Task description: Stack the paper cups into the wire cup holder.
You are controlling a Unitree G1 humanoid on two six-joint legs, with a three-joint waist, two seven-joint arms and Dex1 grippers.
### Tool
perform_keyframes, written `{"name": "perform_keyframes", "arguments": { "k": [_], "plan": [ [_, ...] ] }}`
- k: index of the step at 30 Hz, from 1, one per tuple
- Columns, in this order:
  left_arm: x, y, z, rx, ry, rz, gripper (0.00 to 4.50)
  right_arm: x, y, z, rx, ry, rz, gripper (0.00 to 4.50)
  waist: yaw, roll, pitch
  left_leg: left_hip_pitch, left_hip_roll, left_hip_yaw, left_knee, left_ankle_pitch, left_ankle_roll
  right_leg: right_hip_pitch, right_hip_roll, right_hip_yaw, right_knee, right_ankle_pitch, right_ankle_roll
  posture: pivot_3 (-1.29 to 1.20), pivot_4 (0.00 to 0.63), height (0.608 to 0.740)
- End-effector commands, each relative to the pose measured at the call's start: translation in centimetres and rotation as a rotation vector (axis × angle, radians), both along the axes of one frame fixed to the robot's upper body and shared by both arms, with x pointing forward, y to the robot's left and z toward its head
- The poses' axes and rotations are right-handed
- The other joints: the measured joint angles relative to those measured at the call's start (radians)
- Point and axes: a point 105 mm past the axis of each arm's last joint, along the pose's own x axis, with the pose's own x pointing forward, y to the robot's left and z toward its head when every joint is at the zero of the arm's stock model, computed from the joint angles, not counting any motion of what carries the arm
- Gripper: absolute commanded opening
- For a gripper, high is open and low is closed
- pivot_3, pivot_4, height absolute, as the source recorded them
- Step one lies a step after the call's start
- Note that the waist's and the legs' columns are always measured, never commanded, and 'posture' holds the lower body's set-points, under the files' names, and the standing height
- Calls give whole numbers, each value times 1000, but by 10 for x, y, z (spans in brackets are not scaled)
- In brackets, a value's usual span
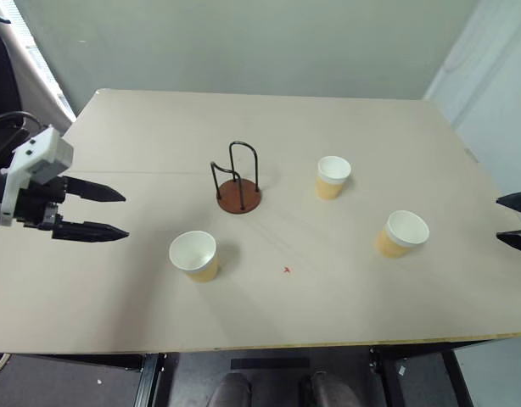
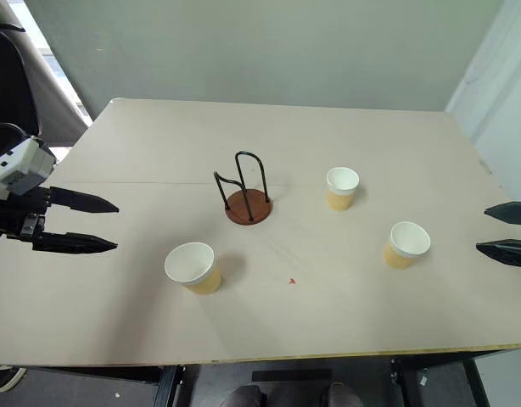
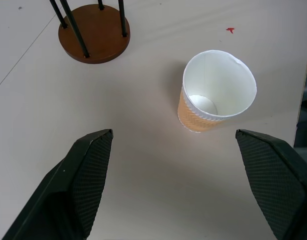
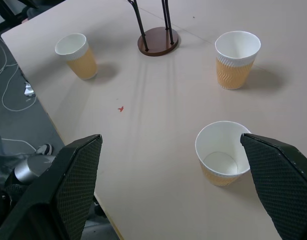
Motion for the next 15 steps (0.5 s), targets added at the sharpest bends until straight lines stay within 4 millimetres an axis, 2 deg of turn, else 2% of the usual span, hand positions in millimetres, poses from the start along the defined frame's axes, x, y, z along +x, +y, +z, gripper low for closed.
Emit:
{"name": "perform_keyframes", "arguments": {
  "k": [1,5,9,14,15],
  "plan": [
    [-5,0,8,2,-10,-25,4205,-4,1,13,-6,-61,10,4500,0,0,0,0,0,0,0,0,0,0,0,0,0,0,0,0,150,740],
    [-4,-1,7,1,-9,-26,4205,-4,1,12,-5,-61,10,4500,0,0,0,0,0,0,0,0,0,0,0,0,0,0,0,0,150,740],
    [12,-8,16,-36,-101,-22,4205,-4,1,12,-5,-64,9,4500,6,0,0,0,-1,0,1,0,0,0,0,0,1,0,0,0,150,740],
    [56,-15,30,-61,-270,74,4205,-3,2,13,-5,-74,4,4500,8,0,0,0,-1,-2,3,0,0,2,-1,-1,1,0,0,0,150,740],
    [77,-19,30,-55,-333,139,4205,-3,1,14,-4,-80,1,4500,7,0,0,0,-2,-2,3,0,0,2,-1,-1,1,0,0,0,150,740]
  ]
}}
